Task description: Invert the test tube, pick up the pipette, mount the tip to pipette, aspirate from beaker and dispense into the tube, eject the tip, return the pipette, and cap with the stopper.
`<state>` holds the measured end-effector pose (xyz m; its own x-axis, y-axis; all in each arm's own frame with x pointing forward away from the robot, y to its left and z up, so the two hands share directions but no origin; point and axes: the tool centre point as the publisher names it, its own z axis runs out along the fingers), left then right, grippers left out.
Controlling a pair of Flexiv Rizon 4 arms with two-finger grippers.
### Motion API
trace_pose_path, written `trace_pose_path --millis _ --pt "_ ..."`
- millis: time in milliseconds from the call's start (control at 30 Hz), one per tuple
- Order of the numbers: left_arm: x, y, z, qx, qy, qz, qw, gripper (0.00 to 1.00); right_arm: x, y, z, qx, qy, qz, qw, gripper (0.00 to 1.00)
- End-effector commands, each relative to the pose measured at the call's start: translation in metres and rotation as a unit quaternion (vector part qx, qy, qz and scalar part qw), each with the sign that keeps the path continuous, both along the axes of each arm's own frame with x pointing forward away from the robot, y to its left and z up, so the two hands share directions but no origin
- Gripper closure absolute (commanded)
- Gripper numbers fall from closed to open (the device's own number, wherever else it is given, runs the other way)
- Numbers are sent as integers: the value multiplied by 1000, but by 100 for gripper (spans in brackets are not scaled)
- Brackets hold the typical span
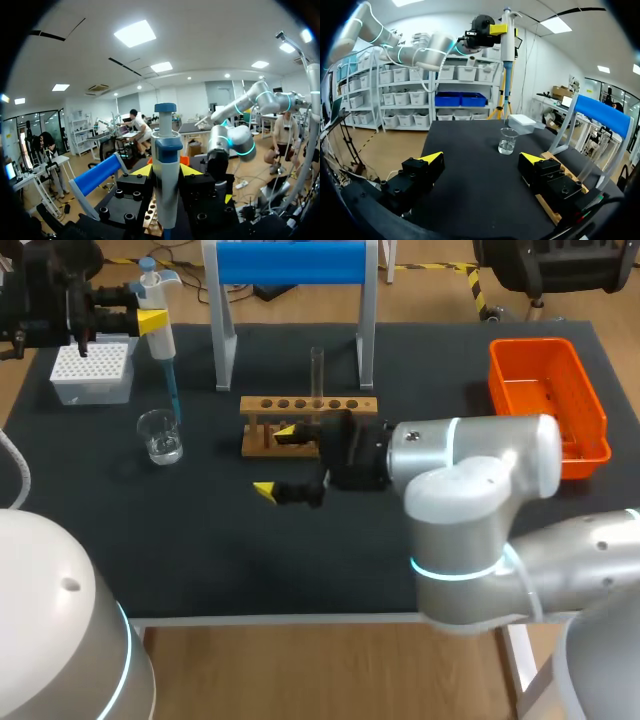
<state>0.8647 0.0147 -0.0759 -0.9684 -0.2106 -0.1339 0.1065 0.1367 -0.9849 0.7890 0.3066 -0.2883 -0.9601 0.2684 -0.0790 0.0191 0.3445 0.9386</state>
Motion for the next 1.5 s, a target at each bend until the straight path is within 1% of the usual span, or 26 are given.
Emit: trace_pose_path --millis 33,133,933,1167,1367,1500 --pt "0 0 0 0 -1 1 1000 100 12 45 -15 -5 -3 -20 1000 0" --pt "0 0 0 0 -1 1 1000 100 14 48 -17 -4 0 -23 1000 0" --pt "0 0 0 0 -1 1 1000 100 14 48 -17 0 -1 -27 1000 0" --pt "14 16 -11 11 -1 11 1000 100 14 48 -17 0 -1 -27 1000 0" --pt "25 32 -17 14 -6 14 1000 100 14 48 -17 0 -1 -27 1000 0" --pt "35 42 -25 14 -8 14 1000 100 14 48 -17 0 -1 -27 1000 0"
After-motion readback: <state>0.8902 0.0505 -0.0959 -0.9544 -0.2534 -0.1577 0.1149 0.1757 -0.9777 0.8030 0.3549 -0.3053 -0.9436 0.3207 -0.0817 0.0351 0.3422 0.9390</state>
